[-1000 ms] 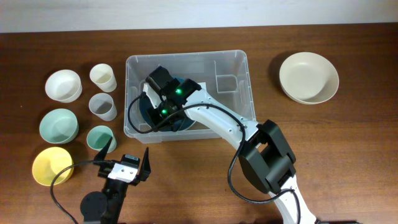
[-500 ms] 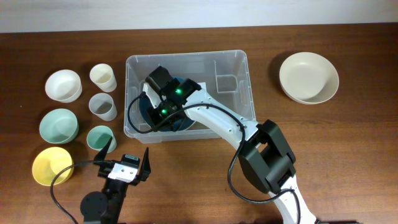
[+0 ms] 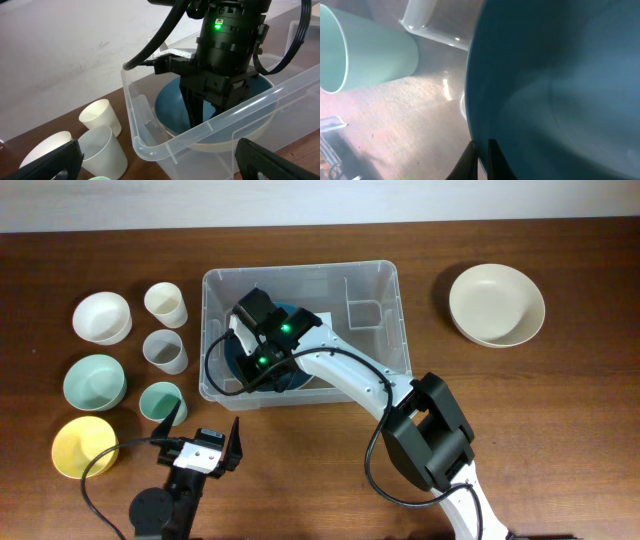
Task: Pack container
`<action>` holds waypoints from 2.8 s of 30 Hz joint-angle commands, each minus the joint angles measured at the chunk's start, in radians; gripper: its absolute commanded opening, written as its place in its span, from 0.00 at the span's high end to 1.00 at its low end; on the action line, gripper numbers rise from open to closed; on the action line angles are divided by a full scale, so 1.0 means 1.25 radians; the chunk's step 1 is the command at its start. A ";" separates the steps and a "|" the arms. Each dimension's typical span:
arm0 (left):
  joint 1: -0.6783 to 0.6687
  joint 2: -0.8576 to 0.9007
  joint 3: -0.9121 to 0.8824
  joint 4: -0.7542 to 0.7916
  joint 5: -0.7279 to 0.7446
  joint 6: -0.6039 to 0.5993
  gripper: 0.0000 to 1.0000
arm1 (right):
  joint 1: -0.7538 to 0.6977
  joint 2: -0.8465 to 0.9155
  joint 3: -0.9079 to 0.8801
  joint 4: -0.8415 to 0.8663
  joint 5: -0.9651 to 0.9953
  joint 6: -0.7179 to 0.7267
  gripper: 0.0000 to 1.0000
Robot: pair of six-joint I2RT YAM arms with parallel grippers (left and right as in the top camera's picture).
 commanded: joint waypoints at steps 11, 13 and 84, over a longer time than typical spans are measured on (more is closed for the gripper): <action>0.003 -0.005 -0.004 0.000 0.004 0.007 0.01 | 0.008 0.015 0.001 0.000 0.029 -0.011 0.95; 0.003 -0.005 -0.004 0.000 0.004 0.007 0.01 | 0.004 0.013 0.007 -0.003 0.044 -0.011 0.95; 0.003 -0.005 -0.004 0.000 0.004 0.007 0.01 | -0.897 0.015 -0.028 -0.150 0.221 0.241 0.01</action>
